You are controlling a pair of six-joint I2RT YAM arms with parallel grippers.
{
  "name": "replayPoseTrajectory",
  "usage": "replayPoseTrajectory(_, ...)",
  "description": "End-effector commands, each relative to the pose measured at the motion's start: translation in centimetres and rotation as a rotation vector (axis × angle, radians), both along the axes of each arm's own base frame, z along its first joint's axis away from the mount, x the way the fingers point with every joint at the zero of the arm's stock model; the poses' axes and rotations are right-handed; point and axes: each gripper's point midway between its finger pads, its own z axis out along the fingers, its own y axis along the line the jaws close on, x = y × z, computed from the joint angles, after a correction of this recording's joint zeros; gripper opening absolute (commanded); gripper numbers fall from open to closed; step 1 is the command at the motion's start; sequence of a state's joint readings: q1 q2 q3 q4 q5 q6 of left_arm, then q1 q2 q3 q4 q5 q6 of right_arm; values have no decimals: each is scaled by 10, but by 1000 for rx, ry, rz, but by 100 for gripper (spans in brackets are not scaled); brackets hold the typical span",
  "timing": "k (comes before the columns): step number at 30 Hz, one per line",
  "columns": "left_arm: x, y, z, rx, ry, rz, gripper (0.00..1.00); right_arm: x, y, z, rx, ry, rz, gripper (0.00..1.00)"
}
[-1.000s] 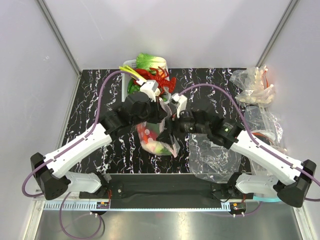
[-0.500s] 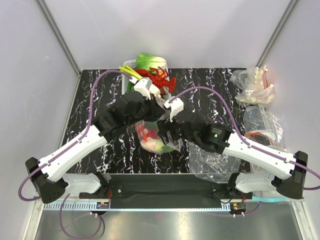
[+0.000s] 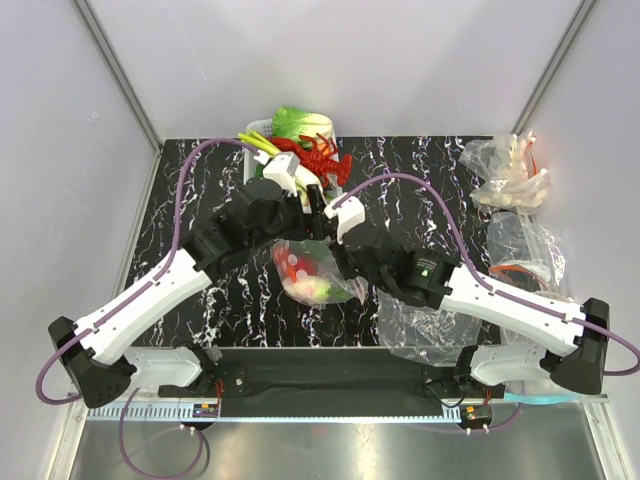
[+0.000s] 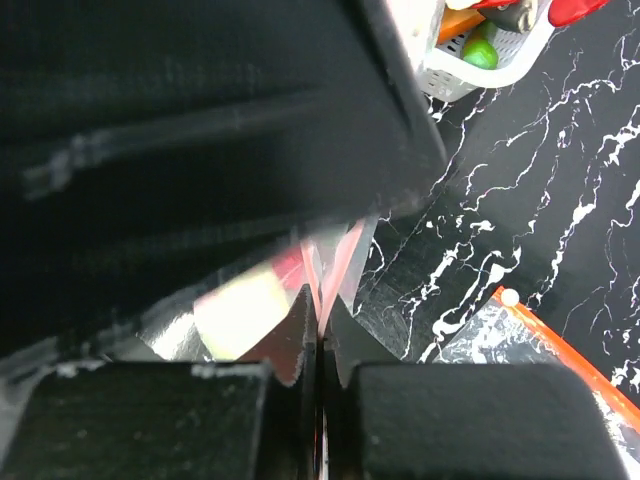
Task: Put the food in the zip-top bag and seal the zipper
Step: Zip the zipper food storage bag at the center of the board.
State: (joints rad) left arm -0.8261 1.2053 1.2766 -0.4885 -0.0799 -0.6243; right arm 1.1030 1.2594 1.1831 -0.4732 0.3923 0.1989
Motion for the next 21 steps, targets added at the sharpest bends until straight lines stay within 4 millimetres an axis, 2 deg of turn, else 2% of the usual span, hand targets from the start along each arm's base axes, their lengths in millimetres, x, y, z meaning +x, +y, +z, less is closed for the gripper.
replayPoseTrajectory(1,-2,10,46,-52,-124,-24,91,1,-6,21,10,-54,1,0)
replayPoseTrajectory(2,-2,17,49,-24,-155,-21,99,-2,-9,21,1,-51,8,0)
replayPoseTrajectory(6,-10,54,67,12,-249,-5,99,-18,-15,20,-6,-52,108,0)
replayPoseTrajectory(7,-11,59,67,16,-264,-1,99,-22,-16,27,21,-65,134,0)
replayPoseTrajectory(12,-3,89,74,-3,-375,45,99,-36,-22,36,76,-100,214,0)
replayPoseTrajectory(14,-3,89,63,-10,-380,3,99,-39,-26,39,83,-102,222,0)
replayPoseTrajectory(15,4,97,74,-41,-432,26,99,-41,-27,41,87,-103,233,0)
replayPoseTrajectory(16,2,94,74,-66,-453,-14,99,-44,-29,44,94,-105,242,0)
replayPoseTrajectory(17,5,92,55,-66,-439,-35,99,-46,-30,46,99,-106,250,0)
replayPoseTrajectory(18,9,95,71,-105,-530,-35,99,-46,-32,48,102,-107,250,0)
replayPoseTrajectory(21,3,81,57,-132,-644,-168,99,-50,-36,51,110,-99,271,0)
